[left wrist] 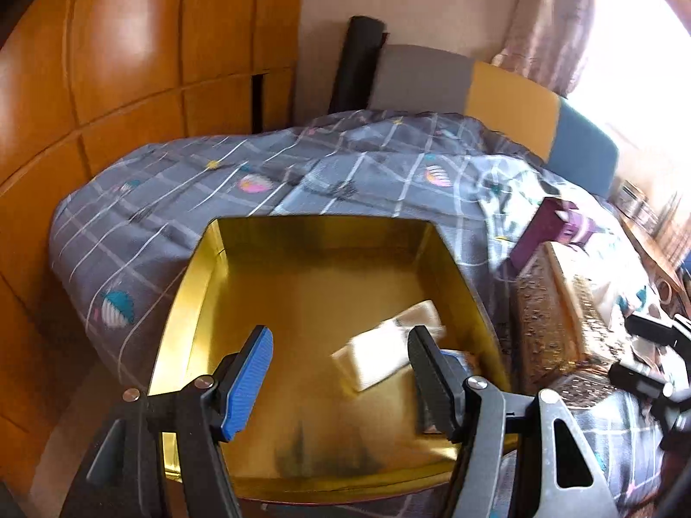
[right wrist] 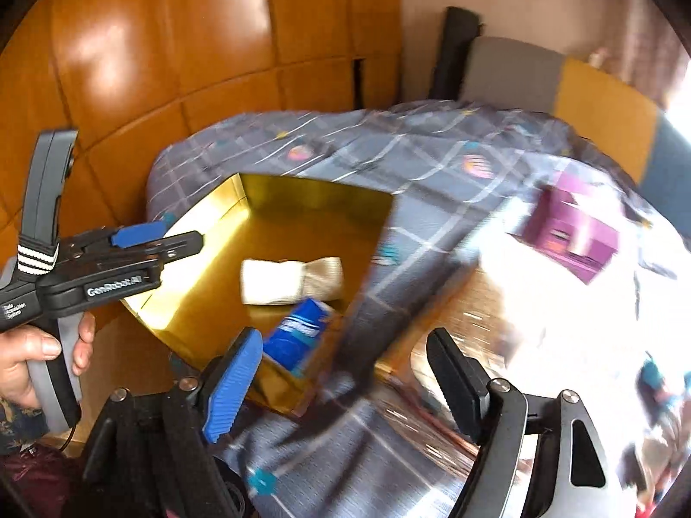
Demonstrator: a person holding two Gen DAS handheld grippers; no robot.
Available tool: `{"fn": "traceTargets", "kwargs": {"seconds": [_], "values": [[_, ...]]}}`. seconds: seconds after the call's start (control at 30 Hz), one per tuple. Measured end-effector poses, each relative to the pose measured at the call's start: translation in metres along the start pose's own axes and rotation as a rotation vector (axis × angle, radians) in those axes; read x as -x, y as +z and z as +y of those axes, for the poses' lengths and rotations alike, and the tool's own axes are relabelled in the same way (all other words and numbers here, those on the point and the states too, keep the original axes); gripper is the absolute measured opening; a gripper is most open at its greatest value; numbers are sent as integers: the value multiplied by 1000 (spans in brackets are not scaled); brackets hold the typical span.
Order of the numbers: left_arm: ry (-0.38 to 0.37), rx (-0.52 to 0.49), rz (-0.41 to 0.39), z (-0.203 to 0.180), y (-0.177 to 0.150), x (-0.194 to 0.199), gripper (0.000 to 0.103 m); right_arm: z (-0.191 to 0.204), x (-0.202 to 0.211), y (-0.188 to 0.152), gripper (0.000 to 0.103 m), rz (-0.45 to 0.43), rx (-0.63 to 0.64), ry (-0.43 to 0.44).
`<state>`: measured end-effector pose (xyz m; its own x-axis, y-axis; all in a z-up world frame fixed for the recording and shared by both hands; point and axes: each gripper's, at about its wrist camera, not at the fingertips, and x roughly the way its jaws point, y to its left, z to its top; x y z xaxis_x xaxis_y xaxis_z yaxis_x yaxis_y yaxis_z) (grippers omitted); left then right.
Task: Organize soft objects
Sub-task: 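Grasp the white knit piece with pink scrunchie using the left tool while the right approaches the red sock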
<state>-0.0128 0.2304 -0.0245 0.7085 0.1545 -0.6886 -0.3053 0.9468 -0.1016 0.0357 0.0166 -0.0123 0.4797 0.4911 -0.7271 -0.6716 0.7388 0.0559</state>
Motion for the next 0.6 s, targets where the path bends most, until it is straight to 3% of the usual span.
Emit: {"fn": "traceTargets", "kwargs": {"seconds": [0.27, 0.6], "values": [[-164, -152, -39, -62, 10, 23, 66, -98, 73, -38, 86, -88, -251, -233], [-385, -402, -24, -174, 15, 37, 66, -226, 175, -118, 88, -175, -702, -590]]}}
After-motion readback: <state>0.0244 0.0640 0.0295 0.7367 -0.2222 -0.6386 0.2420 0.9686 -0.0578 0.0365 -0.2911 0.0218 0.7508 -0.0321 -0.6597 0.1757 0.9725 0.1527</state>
